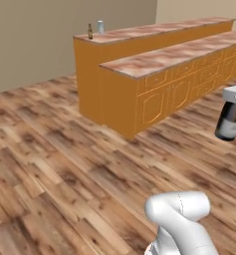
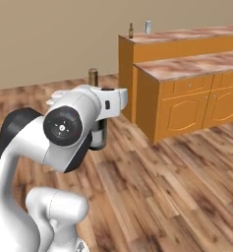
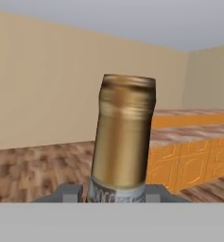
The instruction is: Move the drinks to the dining counter.
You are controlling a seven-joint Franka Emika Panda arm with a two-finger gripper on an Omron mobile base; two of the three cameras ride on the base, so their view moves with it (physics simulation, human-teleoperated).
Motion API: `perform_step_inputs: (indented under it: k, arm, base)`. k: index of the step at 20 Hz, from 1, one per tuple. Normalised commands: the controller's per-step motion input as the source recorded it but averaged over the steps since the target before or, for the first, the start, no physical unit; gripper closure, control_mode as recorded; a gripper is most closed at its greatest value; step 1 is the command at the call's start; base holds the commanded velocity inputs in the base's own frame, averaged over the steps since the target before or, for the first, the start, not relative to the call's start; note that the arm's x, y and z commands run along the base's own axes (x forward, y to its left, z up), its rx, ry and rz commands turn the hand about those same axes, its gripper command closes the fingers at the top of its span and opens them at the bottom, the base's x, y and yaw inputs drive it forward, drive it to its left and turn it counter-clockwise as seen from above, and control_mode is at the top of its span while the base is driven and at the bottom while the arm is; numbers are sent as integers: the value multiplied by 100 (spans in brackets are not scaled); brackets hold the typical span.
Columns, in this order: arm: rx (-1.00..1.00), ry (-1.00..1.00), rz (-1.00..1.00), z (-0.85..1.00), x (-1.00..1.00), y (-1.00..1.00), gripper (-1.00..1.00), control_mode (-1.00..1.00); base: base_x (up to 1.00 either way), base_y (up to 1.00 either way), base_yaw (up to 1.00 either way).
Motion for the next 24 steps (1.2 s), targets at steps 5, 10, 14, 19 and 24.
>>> perform_step_inputs:
  k: [5, 10, 14, 19, 24]
  arm:
    - [0, 0, 0, 0, 0, 0, 100, 100]
    - [0, 0, 0, 0, 0, 0, 100, 100]
    - [0, 0, 0, 0, 0, 0, 100, 100]
    - [0, 0, 0, 0, 0, 0, 100, 100]
    - [0, 0, 0, 0, 0, 0, 100, 100]
  base:
    - [100, 25, 2]
    - [100, 32, 1]
    - [100, 37, 0]
    - [100, 40, 0]
    - [100, 41, 0]
